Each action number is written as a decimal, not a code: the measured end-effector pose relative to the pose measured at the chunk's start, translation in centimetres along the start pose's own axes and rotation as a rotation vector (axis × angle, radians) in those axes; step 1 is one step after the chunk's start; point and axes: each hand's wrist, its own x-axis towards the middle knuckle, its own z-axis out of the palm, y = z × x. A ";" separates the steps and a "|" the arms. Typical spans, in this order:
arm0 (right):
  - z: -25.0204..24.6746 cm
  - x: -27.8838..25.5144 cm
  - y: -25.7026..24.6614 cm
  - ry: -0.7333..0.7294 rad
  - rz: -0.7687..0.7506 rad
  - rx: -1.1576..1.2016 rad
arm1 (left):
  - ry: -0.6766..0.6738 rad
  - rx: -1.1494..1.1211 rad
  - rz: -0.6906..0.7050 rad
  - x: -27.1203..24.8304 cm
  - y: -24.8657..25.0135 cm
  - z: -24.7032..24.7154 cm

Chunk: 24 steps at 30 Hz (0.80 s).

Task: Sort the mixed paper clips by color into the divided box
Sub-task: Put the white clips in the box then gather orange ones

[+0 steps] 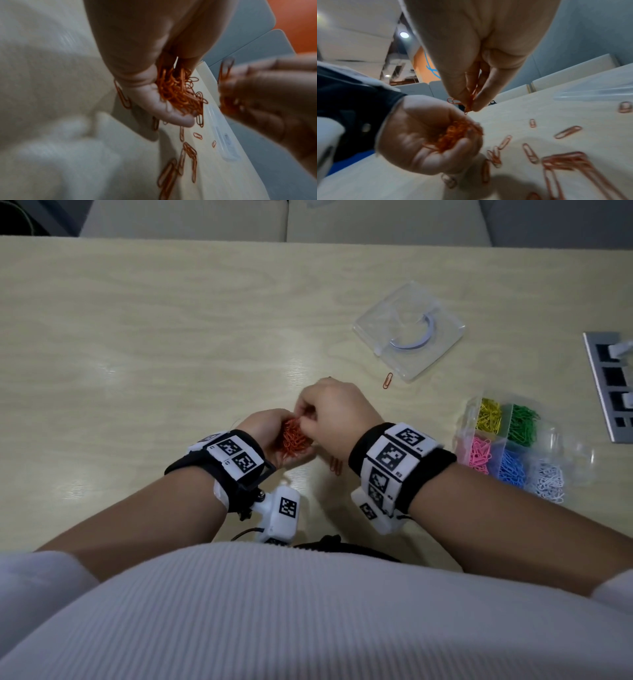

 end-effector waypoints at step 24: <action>-14.8 -14.4 21.7 -0.095 0.988 -0.264 | -0.144 0.049 0.045 -0.8 -2.5 21.2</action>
